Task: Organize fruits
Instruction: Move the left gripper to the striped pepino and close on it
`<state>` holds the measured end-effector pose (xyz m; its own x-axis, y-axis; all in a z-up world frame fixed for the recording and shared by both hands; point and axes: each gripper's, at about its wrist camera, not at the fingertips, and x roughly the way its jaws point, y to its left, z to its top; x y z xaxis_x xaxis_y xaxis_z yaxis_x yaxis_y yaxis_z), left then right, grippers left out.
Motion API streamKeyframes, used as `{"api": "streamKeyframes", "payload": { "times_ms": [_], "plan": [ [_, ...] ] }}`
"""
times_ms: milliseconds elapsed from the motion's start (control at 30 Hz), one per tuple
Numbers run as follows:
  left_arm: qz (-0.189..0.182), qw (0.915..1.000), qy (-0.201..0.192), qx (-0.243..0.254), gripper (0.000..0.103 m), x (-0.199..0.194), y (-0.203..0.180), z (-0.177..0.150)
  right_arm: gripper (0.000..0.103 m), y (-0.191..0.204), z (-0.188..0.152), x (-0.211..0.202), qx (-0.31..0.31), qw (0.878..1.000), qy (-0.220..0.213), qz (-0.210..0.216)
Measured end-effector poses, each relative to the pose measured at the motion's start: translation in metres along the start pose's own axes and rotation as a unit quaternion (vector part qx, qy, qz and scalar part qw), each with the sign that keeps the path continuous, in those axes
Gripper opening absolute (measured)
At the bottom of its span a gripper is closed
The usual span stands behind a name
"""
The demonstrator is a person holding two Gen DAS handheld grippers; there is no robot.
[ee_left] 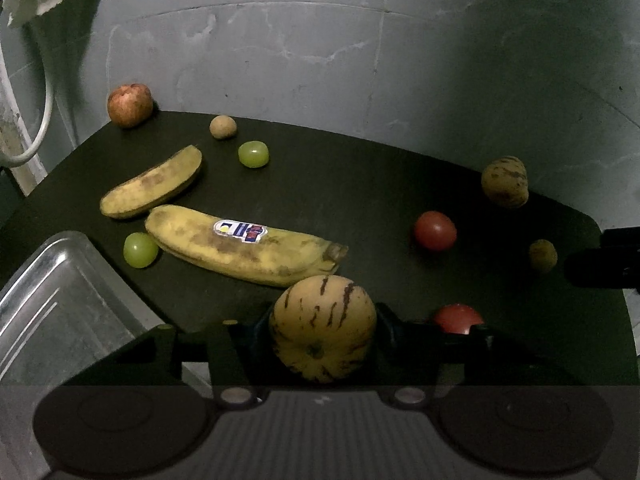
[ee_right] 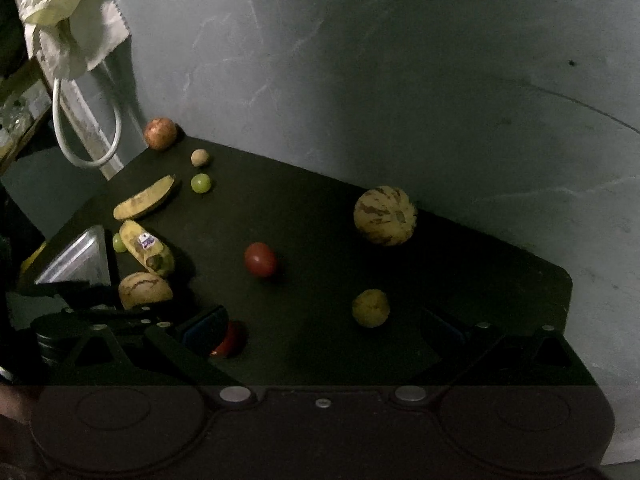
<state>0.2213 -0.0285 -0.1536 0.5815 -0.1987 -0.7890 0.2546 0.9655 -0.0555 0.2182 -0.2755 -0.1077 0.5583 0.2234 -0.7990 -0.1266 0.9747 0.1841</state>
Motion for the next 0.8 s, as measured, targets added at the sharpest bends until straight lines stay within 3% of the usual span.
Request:
{"api": "streamKeyframes", "payload": {
  "times_ms": [200, 367, 600, 800],
  "plan": [
    [0.003, 1.0000, -0.001, 0.000, 0.057, 0.001, -0.001, 0.000, 0.080, -0.004, 0.001, 0.026, -0.025, 0.999, 0.012, -0.016],
    [0.006, 1.0000, -0.001, -0.001, 0.057, 0.002, -0.002, 0.000, 0.077, -0.008, 0.004, 0.041, -0.042, 0.998, 0.019, -0.032],
    [0.011, 0.9999, -0.002, 0.000, 0.056, 0.002, -0.004, -0.001, 0.058, -0.013, 0.004, 0.053, -0.050, 0.997, 0.036, -0.035],
    [0.016, 0.9999, -0.003, 0.000, 0.056, 0.002, -0.005, -0.001, 0.052, -0.013, 0.003, 0.054, -0.061, 0.997, 0.039, -0.037]
  ]
}}
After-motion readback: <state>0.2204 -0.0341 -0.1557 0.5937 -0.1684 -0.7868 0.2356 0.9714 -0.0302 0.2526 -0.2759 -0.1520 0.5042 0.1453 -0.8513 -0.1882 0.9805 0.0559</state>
